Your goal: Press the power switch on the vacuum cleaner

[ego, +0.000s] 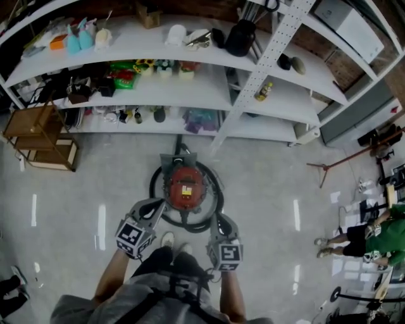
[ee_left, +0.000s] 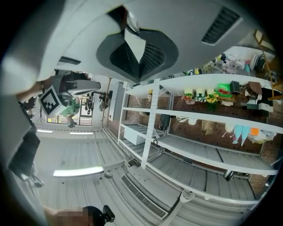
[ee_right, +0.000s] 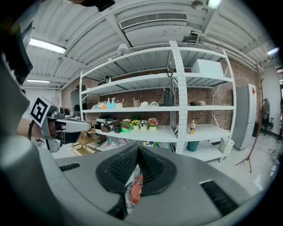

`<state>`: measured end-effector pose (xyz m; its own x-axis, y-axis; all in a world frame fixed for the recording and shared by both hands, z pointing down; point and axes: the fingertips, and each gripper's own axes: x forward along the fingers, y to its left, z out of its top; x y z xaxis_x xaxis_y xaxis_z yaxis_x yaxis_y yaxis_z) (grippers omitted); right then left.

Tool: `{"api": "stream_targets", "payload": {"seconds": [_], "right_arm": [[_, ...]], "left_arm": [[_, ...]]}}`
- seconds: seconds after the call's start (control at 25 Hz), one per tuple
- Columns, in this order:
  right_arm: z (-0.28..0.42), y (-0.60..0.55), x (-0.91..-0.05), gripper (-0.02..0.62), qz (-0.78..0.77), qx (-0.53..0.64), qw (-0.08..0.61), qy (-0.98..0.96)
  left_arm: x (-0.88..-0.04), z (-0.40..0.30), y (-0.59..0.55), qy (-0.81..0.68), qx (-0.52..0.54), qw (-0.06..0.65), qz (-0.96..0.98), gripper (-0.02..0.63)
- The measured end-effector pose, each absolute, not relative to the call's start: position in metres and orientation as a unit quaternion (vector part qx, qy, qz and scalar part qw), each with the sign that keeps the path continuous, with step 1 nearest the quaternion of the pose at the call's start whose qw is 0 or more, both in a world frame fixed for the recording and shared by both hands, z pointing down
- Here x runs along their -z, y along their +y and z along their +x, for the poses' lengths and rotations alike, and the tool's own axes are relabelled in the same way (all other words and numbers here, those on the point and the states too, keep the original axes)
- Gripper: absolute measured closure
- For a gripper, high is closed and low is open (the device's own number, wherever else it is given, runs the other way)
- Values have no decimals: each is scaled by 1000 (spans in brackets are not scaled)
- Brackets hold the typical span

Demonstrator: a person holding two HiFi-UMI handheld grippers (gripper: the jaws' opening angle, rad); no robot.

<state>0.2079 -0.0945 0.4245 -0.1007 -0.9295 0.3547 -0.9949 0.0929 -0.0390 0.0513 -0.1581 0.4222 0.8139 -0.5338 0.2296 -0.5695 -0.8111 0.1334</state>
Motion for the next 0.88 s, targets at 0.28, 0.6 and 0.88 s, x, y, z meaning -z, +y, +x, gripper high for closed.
{"api": "stream_targets", "payload": {"seconds": [0.28,0.6,0.88], "right_arm": [[211,-121,-453,583,629,-155,134,-750],[219,-136,-501,583,597,-186,160,-764],[216,-142,-546,583,586,-215,159,-765]], "left_arm": [[-444,58,-176,-316,-103,124,935,600],[-488,70,-186,-331,-123,160,922,598],[-541,69,-187,-333,-143,174,916,598]]}}
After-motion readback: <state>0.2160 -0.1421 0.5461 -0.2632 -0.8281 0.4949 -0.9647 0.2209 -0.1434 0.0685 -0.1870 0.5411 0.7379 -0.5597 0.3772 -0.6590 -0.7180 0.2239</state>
